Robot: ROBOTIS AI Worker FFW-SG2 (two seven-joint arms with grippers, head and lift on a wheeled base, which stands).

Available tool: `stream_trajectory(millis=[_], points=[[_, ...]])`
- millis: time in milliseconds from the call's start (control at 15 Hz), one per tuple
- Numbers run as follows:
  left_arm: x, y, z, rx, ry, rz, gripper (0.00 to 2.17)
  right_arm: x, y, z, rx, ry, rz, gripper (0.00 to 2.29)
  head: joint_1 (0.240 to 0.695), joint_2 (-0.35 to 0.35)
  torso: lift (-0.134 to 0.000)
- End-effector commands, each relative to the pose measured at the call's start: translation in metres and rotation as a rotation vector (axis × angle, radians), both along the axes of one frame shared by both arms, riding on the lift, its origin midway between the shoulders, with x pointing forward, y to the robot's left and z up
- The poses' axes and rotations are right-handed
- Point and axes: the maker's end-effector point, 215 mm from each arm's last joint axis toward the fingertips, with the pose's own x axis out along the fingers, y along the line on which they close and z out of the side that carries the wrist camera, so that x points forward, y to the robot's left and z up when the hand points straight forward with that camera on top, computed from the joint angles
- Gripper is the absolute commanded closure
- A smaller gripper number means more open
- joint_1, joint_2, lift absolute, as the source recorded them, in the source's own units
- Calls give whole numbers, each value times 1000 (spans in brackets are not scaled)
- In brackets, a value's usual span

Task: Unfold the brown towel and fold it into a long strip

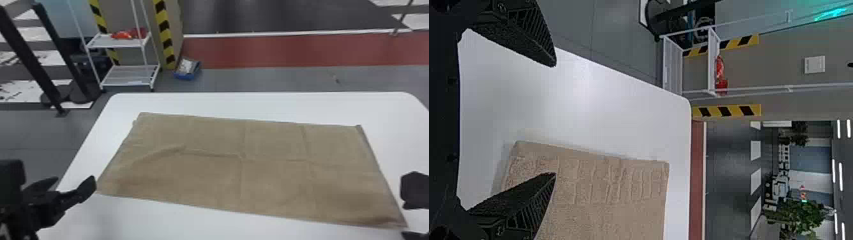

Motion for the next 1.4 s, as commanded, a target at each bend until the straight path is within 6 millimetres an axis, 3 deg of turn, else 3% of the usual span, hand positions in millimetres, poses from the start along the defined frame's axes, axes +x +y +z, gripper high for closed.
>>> stream_trajectory(millis=[0, 200, 400, 600, 667, 867, 1000, 1067, 1200, 1333], points=[[0, 0, 0, 0, 1, 0, 110, 0, 9, -8, 6, 19, 18, 535, 695, 88, -123], [0, -1, 2, 1, 0, -1, 110, 2, 20, -8, 22, 20, 38, 623, 695, 99, -123], [-1, 0, 2, 2, 0, 0, 134, 3, 19, -7, 20, 17, 39, 886, 695, 114, -123], [-5, 7, 3, 16, 7, -2, 151, 8, 17, 6, 47, -10, 35, 1919, 695, 116, -123], [-2, 11, 8, 46, 3, -16, 151, 9, 17, 12, 59, -24, 41, 2044, 695, 117, -123], [6, 23, 31, 256, -3, -154, 157, 10, 19, 24, 64, -49, 42, 2044, 695, 123, -123], [16, 13, 58, 512, -40, -321, 218, 10, 20, 25, 67, -52, 41, 2044, 695, 131, -123], [20, -3, 67, 658, -52, -427, 262, 10, 20, 25, 69, -53, 37, 2044, 695, 131, -123], [17, -26, 61, 770, -4, -608, 265, 9, 22, 23, 75, -49, 31, 2044, 695, 123, -123], [8, -53, 42, 766, 68, -796, 265, 10, 22, 24, 74, -52, 26, 2044, 695, 79, -123]])
